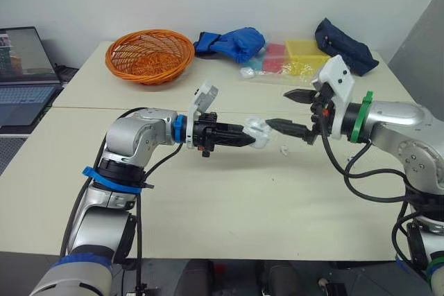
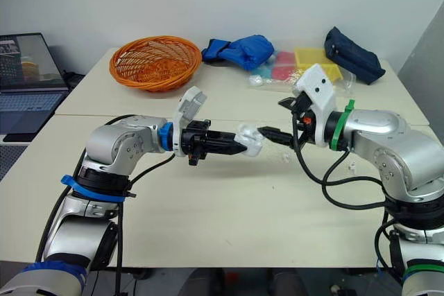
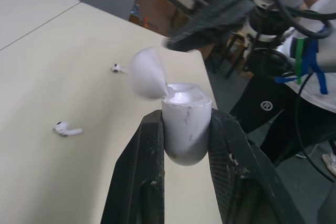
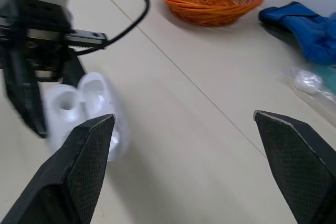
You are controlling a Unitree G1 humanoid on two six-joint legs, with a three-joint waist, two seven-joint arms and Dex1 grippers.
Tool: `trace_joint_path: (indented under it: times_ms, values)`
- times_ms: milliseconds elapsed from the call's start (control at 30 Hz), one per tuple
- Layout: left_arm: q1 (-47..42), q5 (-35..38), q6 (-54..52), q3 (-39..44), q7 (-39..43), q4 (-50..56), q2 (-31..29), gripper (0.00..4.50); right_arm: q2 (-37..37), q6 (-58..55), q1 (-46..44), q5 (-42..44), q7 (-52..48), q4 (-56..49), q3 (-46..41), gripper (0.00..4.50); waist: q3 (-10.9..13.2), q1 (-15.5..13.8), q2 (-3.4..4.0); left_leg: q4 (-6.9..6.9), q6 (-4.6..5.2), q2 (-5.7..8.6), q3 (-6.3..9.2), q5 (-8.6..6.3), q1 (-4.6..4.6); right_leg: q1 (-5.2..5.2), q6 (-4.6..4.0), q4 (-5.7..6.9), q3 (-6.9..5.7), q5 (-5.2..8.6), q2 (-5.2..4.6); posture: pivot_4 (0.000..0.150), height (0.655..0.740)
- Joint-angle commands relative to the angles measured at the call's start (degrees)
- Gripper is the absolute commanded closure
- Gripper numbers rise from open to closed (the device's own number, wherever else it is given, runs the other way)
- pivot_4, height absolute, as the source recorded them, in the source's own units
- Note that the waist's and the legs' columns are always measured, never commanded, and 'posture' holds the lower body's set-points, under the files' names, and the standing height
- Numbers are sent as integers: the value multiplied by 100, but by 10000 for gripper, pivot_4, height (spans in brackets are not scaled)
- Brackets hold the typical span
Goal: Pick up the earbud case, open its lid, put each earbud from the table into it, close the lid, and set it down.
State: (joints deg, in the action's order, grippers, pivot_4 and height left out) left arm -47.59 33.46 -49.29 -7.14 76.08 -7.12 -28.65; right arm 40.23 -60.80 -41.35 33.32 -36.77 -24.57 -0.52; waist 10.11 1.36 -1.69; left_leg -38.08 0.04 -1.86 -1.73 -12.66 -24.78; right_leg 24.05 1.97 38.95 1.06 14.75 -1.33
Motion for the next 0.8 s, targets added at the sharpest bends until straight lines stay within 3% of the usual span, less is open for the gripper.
trace_joint_path:
  times_ms: [33, 267, 467, 633, 800]
  values:
    - [-44, 87, 130, 0, 77, 152, 21, 37387, 47, 51, -131, 19, 70, -56, -191, 744, 0, 7, 0, 1, 0, 0, 1, 0, 0, 0, 0, 0, 0, 0, 0, 1500, 7400]
    - [78, 30, 273, -3, 1, 121, 9, 37387, -93, -820, -211, 1517, -147, -233, -1093, 744, 0, 8, 0, 2, 0, -1, 2, 0, 0, 0, -1, 0, -1, 0, 0, 1500, 7400]
    - [205, -228, 1112, 293, -659, 245, 280, 37387, 905, -1799, 385, 1970, -242, 259, -1821, 744, 0, -71, -2, 2, 0, -1, 4, 0, -2, -4, 0, -5, -5, 0, -17, 1500, 7400]
    - [521, -229, 1422, 210, -741, 816, 261, 37387, 1517, -1974, 955, 1200, 314, 1121, -1753, 744, 0, -88, -2, 4, 1, 5, -14, -1, -1, -3, 0, -11, 11, 0, -23, 1500, 7400]
    - [643, -260, 1399, 151, -1091, 1024, 453, 37387, 1344, -1405, 1193, 450, 643, 1929, -1355, 744, 0, -89, -1, 3, 2, 6, -7, 0, 1, -1, 2, -6, 9, 2, -5, 1500, 7400]
